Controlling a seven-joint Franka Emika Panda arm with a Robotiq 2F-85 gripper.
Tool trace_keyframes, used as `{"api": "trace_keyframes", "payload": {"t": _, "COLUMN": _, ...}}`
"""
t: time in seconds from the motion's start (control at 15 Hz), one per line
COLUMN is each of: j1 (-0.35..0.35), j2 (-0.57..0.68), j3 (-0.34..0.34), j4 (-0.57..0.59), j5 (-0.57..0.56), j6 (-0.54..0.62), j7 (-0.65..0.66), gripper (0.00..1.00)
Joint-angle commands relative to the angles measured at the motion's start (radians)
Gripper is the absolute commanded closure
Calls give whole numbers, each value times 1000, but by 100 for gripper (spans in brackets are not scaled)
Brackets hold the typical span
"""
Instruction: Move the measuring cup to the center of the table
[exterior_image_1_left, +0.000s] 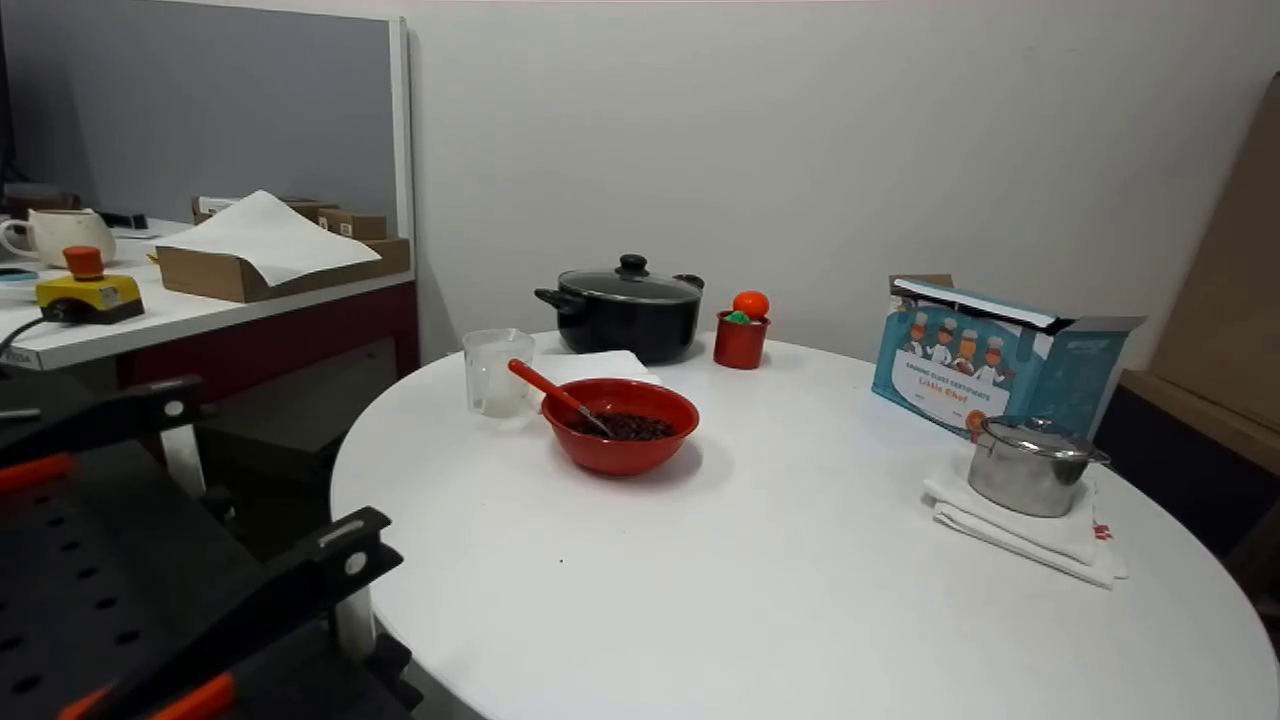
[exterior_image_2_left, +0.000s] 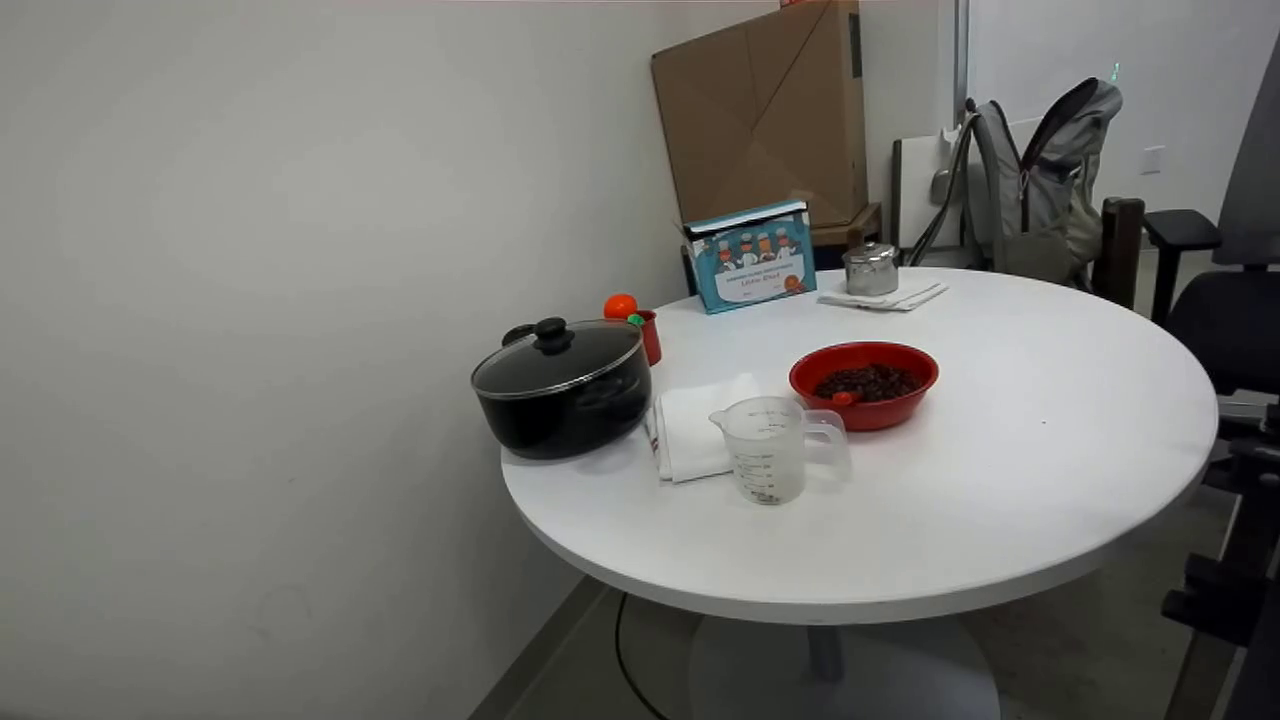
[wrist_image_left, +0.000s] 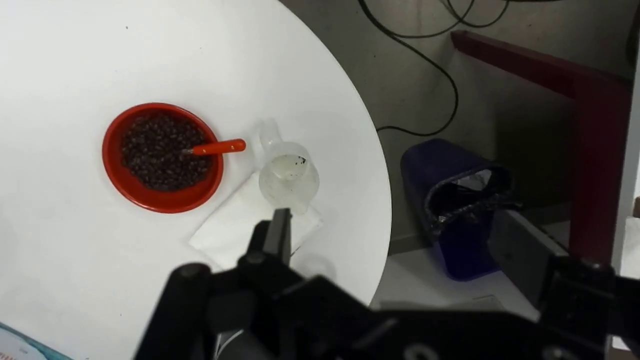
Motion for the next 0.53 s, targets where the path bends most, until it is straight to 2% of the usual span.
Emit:
{"api": "trace_keyframes", "payload": {"t": 0.0, "j1": 10, "j2": 73, "j3": 5, "j4": -20, "j5": -25, "j6": 106, "j7": -10, "gripper": 0}}
{"api": "trace_keyframes", "payload": {"t": 0.47, "j1": 6, "j2": 292, "j3": 11, "j4": 1, "j5": -87, "j6": 322, "j7": 8, "gripper": 0}}
